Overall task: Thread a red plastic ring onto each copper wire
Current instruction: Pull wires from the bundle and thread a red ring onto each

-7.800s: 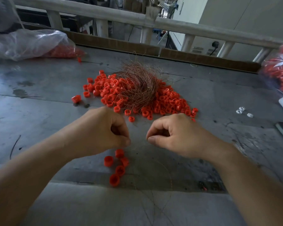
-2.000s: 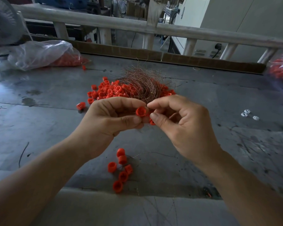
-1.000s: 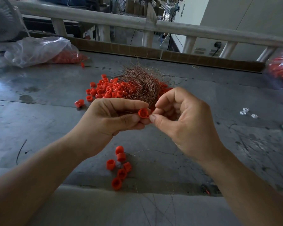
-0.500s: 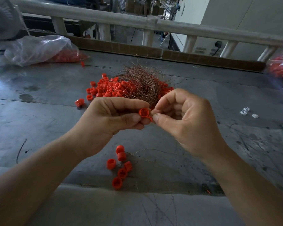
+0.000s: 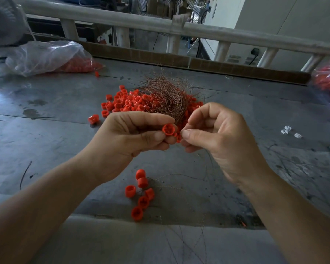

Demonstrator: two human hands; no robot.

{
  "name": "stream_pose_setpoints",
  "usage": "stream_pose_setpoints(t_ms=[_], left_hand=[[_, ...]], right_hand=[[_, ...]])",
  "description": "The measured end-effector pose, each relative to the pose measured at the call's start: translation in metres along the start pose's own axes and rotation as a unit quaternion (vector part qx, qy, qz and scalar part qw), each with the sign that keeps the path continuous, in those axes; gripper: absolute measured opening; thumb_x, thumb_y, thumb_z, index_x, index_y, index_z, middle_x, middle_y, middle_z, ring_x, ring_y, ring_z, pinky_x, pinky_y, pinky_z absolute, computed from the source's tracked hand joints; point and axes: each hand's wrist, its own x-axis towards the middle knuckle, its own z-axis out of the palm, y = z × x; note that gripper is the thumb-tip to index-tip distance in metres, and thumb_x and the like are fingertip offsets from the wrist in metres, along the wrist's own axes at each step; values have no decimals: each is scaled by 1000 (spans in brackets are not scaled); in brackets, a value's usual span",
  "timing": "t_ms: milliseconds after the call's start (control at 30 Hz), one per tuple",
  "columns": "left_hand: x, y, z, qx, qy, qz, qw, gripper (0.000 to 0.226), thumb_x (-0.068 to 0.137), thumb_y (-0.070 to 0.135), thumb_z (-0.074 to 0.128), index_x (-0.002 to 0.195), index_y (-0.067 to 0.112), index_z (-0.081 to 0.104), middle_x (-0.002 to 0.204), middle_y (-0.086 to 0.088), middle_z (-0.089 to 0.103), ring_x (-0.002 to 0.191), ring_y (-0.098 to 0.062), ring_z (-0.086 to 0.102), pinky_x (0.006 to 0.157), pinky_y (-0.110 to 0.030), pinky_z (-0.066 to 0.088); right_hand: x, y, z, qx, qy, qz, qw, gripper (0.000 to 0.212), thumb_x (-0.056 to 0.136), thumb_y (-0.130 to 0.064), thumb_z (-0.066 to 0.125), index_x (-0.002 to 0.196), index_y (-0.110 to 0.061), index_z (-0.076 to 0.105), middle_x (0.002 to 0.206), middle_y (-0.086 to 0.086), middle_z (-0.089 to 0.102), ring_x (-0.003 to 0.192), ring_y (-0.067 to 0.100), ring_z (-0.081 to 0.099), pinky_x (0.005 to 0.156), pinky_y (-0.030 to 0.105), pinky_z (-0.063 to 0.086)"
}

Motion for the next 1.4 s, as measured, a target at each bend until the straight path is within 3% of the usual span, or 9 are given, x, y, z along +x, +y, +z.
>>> stream_pose_setpoints(t_ms=[433, 633, 733, 833, 933, 1000, 1167, 1300, 1400], left_hand=[[-2, 0, 1, -47, -43, -20, 998, 25, 59, 8, 65, 82, 13, 76, 79, -7, 73, 70, -14, 70, 60, -18, 54], [-2, -2, 1, -58, -39, -34, 997, 23, 61, 8, 64, 79, 15, 75, 84, -8, 73, 72, -14, 69, 61, -18, 54], [-2, -2, 2, -65, -39, -33, 997, 22, 61, 7, 64, 80, 13, 74, 81, -8, 72, 74, -15, 70, 63, -19, 55], [-2, -2, 3, -65, -29, -36, 997, 22, 60, 8, 65, 79, 13, 75, 80, -8, 72, 74, -16, 70, 63, -19, 55], [-2, -1, 3, -65, -24, -38, 997, 22, 59, 8, 65, 79, 13, 75, 80, -8, 72, 74, -17, 70, 62, -19, 55], [-3, 0, 3, -63, -23, -37, 997, 23, 59, 8, 65, 79, 13, 75, 80, -8, 72, 74, -17, 70, 62, -19, 55], [-3, 0, 2, -64, -25, -37, 997, 23, 60, 7, 66, 80, 12, 74, 81, -9, 72, 75, -17, 70, 62, -19, 55], [-1, -1, 2, -63, -28, -38, 997, 23, 60, 7, 66, 81, 12, 74, 81, -9, 72, 75, -17, 70, 62, -20, 55], [-2, -1, 2, -61, -31, -43, 997, 23, 60, 7, 66, 80, 12, 74, 81, -9, 72, 74, -17, 70, 62, -20, 55]], right_hand=[[-2, 5, 8, 65, -33, 69, 995, 30, 72, 14, 65, 72, -10, 47, 57, 0, 62, 48, 12, 61, 44, 22, 49], [0, 6, 3, 68, -51, 73, 994, 23, 66, 0, 71, 70, -10, 50, 58, 2, 62, 53, 12, 63, 48, 22, 51], [8, 9, -11, -33, -30, 52, 998, 18, 69, -8, 72, 68, -14, 55, 60, 1, 65, 60, 13, 63, 61, 28, 53], [21, 20, -42, -175, 105, 31, 978, 22, 77, -7, 69, 65, -22, 58, 66, 4, 67, 66, 20, 64, 70, 39, 52], [30, 36, -66, -279, 169, 32, 945, 24, 80, -8, 66, 65, -25, 60, 64, -2, 62, 58, 4, 58, 55, 21, 48], [32, 48, -67, -349, 149, 42, 924, 17, 80, -9, 66, 72, -23, 65, 62, -10, 59, 49, -5, 51, 47, 5, 37], [36, 63, -54, -460, 80, 18, 884, 15, 79, -14, 68, 93, -17, 70, 80, -6, 57, 69, 7, 51, 67, 20, 35], [38, 65, -56, -538, 81, 41, 838, 12, 80, -22, 67, 91, -18, 67, 85, -4, 51, 81, 14, 49, 68, 23, 34], [39, 69, -54, -552, 61, 60, 829, 5, 83, -22, 63, 83, -17, 63, 87, -3, 53, 79, 12, 43, 67, 23, 30]])
